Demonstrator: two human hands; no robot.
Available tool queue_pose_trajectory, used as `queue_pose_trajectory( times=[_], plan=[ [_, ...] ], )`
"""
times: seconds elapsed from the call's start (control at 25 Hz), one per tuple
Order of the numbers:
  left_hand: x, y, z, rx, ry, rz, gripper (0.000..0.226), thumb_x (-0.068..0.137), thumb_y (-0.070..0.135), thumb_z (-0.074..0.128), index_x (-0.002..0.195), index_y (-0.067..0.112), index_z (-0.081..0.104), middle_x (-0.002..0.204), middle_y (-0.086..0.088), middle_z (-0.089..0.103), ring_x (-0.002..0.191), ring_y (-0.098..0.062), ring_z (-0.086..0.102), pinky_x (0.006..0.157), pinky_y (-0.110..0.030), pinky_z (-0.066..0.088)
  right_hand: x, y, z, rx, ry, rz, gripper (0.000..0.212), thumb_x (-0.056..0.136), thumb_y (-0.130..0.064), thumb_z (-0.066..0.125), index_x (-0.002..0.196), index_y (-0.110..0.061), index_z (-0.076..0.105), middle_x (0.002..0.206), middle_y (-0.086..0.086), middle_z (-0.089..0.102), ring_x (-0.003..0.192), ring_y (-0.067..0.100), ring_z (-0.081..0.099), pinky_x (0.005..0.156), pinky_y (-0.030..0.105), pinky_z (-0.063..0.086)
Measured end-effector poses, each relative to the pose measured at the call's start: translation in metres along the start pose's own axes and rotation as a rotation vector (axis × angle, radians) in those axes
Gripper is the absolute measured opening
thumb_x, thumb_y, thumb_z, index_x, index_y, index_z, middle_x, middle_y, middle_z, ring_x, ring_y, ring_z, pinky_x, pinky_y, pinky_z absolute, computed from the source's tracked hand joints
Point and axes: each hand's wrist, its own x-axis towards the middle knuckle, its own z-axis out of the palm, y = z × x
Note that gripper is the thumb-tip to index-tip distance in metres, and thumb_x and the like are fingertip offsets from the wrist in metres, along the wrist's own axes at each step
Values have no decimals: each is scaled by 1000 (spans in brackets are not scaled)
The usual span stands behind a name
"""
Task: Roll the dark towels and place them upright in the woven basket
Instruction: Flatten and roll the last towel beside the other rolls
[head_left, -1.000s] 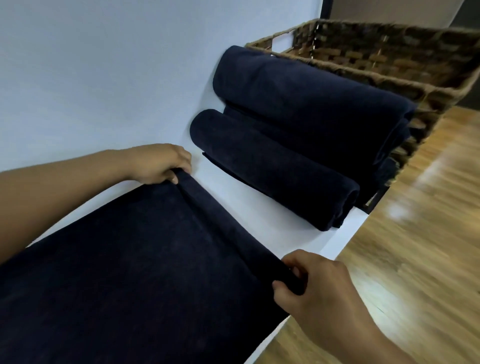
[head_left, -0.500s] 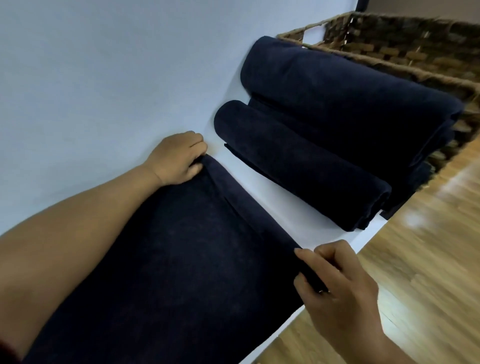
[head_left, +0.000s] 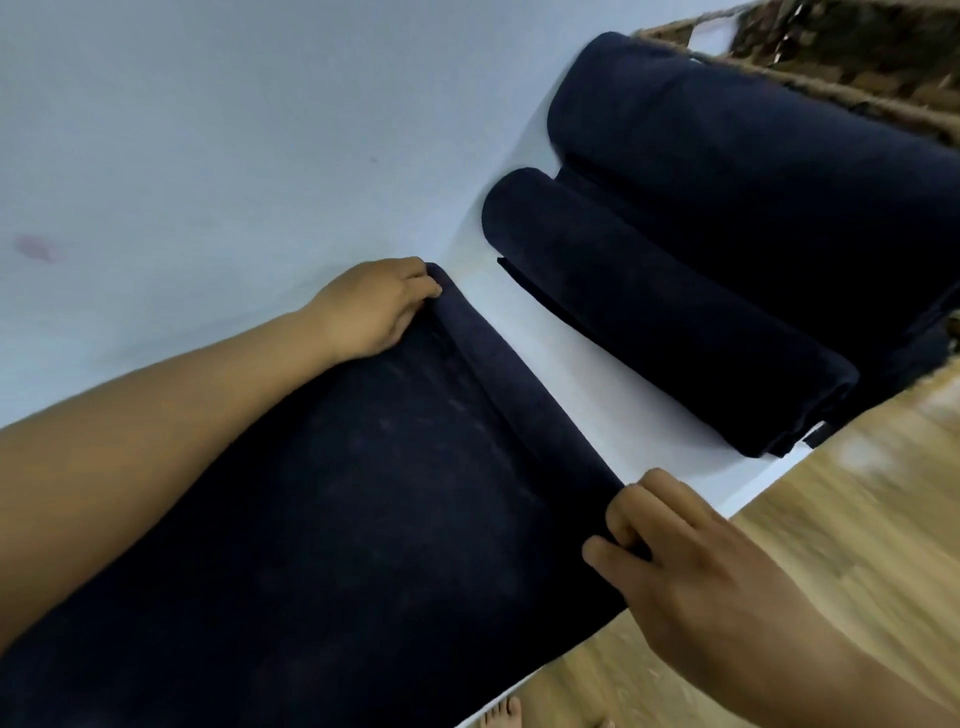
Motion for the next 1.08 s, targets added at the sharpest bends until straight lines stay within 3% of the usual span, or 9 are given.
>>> queue_pose_trajectory(
  times=[0.08,0.16,0.28,0.36,0.44,0.52,0.64,0.8,1.08],
  plan=[
    [-1,9,-9,-86,-77,-133,37,97,27,44,115,6,69,108,-11,67,96,-31,63,85,-40,51,-3,-4,-1,83,10,47,21,85,-5,50,82,-14,69,79,-3,45,71,17,42,58,27,38],
    [9,11,-22,-111,-192,-236,49,97,44,40,95,8,73,93,-7,69,88,-26,62,84,-43,50,-7,-9,-3,203,-9,80,20,92,-25,52,97,-22,72,81,-7,55,74,15,51,66,26,44],
    [31,11,-38,-137,-316,-370,27,92,39,63,88,15,76,87,-3,72,86,-20,63,79,-40,53,4,-12,-18,652,-11,511,24,97,-54,39,106,-47,59,73,-17,63,64,4,56,59,12,41],
    [46,14,-42,-140,-369,-460,12,82,33,76,83,21,76,84,3,70,86,-18,64,72,-32,51,12,-7,-16,806,27,768,4,88,-46,57,92,-45,58,60,-16,65,55,7,56,51,12,39],
    [60,21,-45,-69,-428,-458,16,76,30,81,74,22,67,84,2,65,85,-22,63,68,-32,48,16,0,-10,732,-18,841,12,83,-33,71,79,-37,60,48,-11,59,45,9,50,44,15,36],
    [73,25,-45,-9,-461,-431,31,74,27,83,87,20,57,101,0,56,91,-24,56,73,-35,47,20,5,-14,675,-104,897,16,79,-39,73,73,-32,60,48,-8,55,43,7,47,43,17,35],
    [86,29,-41,-2,-566,-295,48,76,12,80,111,21,48,113,0,43,99,-24,48,81,-37,44,24,5,-18,482,-232,913,30,75,-62,61,91,-38,58,74,-17,59,61,1,55,52,19,42],
    [76,21,-33,-120,-684,-59,48,85,-3,59,118,31,60,119,6,56,108,-18,53,97,-36,45,30,-11,-17,445,-243,842,53,83,-60,51,131,-41,41,84,-21,60,80,1,57,69,26,50],
    [51,3,-18,-191,-422,110,40,85,-3,61,117,22,67,114,8,59,110,-14,47,100,-29,37,28,-19,-18,375,-248,739,39,92,-65,30,113,-35,46,97,-13,54,92,7,53,81,28,48]
  ],
)
